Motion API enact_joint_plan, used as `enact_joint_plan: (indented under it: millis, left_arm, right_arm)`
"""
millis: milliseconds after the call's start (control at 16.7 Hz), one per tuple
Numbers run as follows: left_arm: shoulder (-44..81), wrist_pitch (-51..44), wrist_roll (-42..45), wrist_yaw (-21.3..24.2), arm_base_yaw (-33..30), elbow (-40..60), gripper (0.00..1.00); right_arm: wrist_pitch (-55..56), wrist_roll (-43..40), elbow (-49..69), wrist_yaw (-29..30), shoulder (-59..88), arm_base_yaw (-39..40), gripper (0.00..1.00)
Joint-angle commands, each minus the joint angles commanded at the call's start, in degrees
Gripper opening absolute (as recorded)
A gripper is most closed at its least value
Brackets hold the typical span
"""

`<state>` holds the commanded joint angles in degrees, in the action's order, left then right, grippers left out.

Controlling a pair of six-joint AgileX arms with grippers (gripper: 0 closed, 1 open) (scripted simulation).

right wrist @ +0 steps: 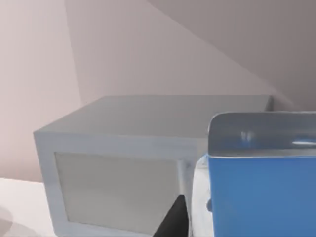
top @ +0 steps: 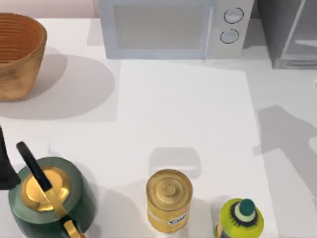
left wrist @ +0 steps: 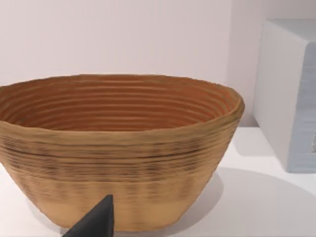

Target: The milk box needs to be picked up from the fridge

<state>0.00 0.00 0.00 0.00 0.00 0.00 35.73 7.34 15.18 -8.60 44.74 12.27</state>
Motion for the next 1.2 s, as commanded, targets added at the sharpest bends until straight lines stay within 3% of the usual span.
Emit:
enact_joint_plan:
  millis: [1200]
  left_arm:
    - [0.0,0.0,0.0,0.0,0.0,0.0,1.00]
  right_arm:
    - [40.6,1.3,13.6,-9.1,56.4,10.1,0.00]
